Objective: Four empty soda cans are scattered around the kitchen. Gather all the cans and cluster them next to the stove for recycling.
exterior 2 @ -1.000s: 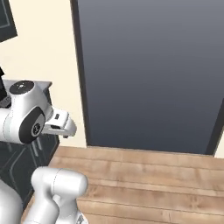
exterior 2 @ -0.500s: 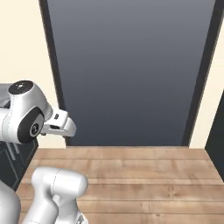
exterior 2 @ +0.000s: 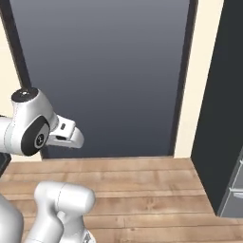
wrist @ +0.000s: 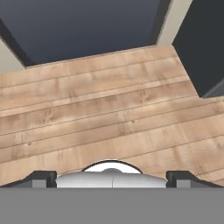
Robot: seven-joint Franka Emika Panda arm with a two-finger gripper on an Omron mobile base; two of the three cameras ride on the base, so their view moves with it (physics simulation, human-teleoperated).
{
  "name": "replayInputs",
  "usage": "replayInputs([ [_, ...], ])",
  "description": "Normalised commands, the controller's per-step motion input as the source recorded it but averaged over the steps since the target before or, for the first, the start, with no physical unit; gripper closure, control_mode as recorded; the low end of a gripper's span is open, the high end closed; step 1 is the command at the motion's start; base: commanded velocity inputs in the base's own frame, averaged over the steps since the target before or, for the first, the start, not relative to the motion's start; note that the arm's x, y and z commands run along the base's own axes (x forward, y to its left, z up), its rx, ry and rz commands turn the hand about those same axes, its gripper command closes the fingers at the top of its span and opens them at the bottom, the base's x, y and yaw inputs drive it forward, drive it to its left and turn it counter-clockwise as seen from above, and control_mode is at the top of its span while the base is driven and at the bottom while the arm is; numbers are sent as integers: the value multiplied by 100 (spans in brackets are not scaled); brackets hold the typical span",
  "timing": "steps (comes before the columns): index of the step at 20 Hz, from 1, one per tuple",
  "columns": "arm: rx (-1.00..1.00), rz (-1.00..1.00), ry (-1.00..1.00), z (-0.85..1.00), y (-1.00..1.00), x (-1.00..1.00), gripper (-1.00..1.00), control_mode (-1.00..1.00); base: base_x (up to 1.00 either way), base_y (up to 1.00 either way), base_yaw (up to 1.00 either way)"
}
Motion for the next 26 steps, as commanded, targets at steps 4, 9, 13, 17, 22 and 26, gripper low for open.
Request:
replayInputs([
  [4, 0, 0, 0, 0, 0, 0, -100, 100, 0, -46, -32],
  [9, 0, 0, 0, 0, 0, 0, -100, 100, 0, -24, -41],
  [13, 0, 0, 0, 0, 0, 0, -100, 100, 0, -16, -44],
  [17, 0, 0, 0, 0, 0, 0, -100, 100, 0, -21, -44],
  [22, 0, 0, 0, 0, 0, 0, -100, 100, 0, -18, -45],
  [26, 0, 0, 0, 0, 0, 0, -100, 100, -2, -24, -43],
])
